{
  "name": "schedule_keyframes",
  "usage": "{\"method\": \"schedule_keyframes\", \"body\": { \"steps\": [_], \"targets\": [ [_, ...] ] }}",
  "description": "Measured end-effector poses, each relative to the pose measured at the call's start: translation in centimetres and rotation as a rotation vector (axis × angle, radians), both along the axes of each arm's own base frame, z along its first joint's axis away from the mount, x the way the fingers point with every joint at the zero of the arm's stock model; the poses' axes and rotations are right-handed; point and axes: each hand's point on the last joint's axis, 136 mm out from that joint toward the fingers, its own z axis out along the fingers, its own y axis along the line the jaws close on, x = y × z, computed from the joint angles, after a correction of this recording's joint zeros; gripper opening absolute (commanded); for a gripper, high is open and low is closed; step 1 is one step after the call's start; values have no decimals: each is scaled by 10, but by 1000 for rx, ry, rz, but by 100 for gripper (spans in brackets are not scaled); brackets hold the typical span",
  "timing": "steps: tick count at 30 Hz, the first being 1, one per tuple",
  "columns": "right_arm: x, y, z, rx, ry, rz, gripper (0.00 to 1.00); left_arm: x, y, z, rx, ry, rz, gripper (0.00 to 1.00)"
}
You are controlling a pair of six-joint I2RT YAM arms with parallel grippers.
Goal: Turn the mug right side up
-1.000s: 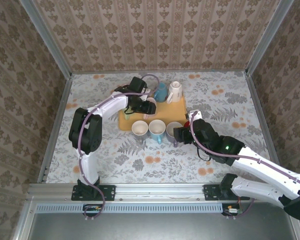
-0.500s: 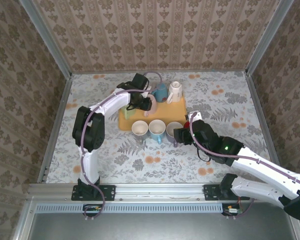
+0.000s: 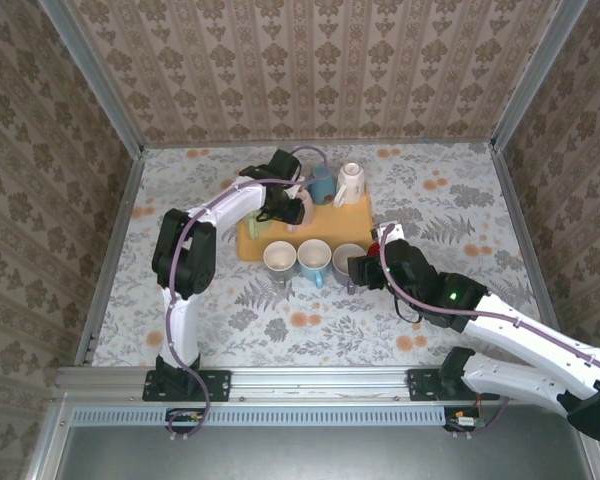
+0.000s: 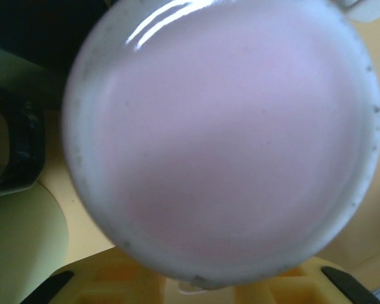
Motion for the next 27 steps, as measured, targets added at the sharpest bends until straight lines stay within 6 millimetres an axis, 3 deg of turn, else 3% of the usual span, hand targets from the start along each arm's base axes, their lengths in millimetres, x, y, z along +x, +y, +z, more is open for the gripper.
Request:
{"method": "schedule_keyframes", "body": {
  "steps": [6, 17, 21, 27],
  "targets": [
    [0, 0, 1, 2, -1, 0, 70, 0, 0, 2, 5, -4, -8, 0],
    [-2, -3, 8, 20, -18, -1, 70, -4, 4, 10, 13, -18, -4, 0],
    [-3, -4, 11, 29, -24, -1, 70, -12, 10, 34, -4, -55, 0, 0],
    [-5, -5, 16, 47, -37, -1, 67, -29, 20, 104, -112, -204, 14, 0]
  ]
}}
